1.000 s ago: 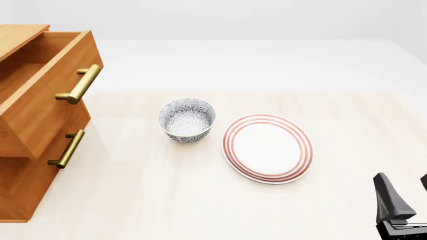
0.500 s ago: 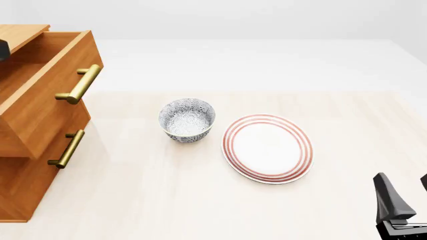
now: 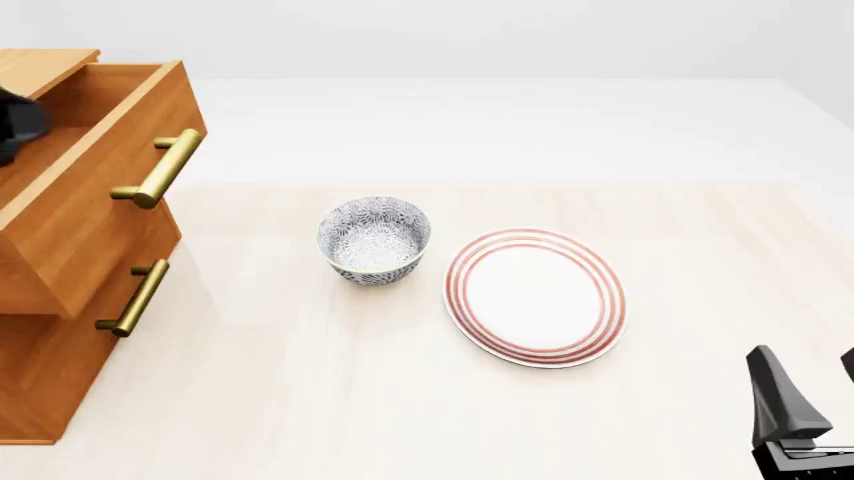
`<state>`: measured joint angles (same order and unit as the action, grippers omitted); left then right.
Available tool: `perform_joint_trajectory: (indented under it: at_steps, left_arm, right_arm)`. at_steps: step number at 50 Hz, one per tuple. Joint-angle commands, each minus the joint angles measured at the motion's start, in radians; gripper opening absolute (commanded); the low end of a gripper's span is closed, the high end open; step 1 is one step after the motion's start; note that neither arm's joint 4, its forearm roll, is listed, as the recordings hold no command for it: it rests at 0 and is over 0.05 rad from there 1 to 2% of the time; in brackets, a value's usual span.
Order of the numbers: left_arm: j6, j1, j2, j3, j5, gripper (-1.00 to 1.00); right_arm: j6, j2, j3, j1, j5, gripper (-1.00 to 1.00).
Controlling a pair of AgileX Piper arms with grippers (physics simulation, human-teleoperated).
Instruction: Open the top drawer of the cabinet.
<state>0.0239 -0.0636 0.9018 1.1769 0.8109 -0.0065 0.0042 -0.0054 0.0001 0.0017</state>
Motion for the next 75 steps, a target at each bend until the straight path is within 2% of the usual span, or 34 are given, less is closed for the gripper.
perform_joint_trajectory:
  at_steps: [1, 32, 75]
  left_arm:
    - [-0.014, 0.004, 0.028, -0.05, -0.05, 1.0]
    - [-0.029, 0.033, 0.099, -0.121, -0.148, 1.0]
    - [-0.033, 0.078, 0.216, -0.16, -0.249, 1.0]
  right_arm:
    - [0.0, 0.0, 0.0, 0.0, 0.0, 1.0]
    - [0.0, 0.0, 0.0, 0.0, 0.0, 1.0]
    - [0.0, 0.0, 0.0, 0.0, 0.0, 1.0]
